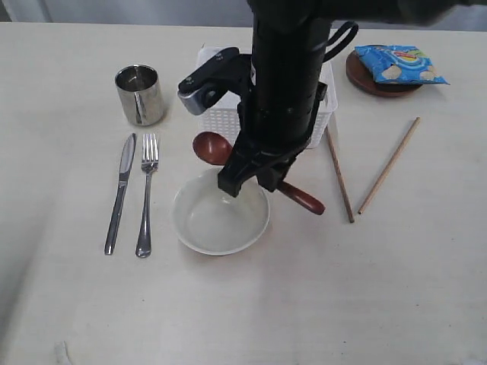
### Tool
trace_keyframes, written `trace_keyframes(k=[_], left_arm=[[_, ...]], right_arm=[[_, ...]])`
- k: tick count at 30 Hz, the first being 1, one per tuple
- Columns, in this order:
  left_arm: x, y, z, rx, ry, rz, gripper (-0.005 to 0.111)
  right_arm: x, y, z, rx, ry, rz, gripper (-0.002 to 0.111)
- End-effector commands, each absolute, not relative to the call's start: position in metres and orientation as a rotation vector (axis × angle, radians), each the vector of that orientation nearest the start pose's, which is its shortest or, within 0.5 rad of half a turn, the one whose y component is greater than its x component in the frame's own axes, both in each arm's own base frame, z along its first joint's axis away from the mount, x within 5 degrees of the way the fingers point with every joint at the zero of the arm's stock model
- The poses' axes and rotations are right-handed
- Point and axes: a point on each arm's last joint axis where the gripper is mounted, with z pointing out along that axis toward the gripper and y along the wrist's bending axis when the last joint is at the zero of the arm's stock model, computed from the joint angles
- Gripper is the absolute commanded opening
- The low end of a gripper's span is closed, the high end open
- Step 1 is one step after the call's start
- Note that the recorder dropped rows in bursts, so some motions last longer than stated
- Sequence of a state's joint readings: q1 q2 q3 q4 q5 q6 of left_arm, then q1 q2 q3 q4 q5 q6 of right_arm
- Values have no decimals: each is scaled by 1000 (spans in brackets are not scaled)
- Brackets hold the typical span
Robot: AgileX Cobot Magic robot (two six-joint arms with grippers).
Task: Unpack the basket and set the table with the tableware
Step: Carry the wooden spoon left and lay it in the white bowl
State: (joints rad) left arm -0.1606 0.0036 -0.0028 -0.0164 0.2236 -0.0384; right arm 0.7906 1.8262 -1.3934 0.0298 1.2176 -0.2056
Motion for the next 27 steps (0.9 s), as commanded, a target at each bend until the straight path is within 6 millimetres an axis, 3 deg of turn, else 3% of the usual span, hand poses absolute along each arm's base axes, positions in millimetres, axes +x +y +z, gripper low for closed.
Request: trace_keyframes(k=[1,6,13,22,24,27], left_arm=[[55,-9,194,92,1697,-167,0],[55,-9,194,92,1697,-167,0],[55,-9,194,92,1697,-167,0],[55,-9,194,92,1697,-167,0],[55,-9,194,92,1697,-167,0],[55,-9,194,92,1697,-167,0]], right_arm=[[239,254,218,-1491,2838,95,0],[230,246,202,-1515,2904,74,0],[226,250,201,-1491,2938,179,0],[229,252,184,-1477,2997,129,0],[229,252,183,-1477,3000,130,8],[233,257,189,-1465,2974,145,35]])
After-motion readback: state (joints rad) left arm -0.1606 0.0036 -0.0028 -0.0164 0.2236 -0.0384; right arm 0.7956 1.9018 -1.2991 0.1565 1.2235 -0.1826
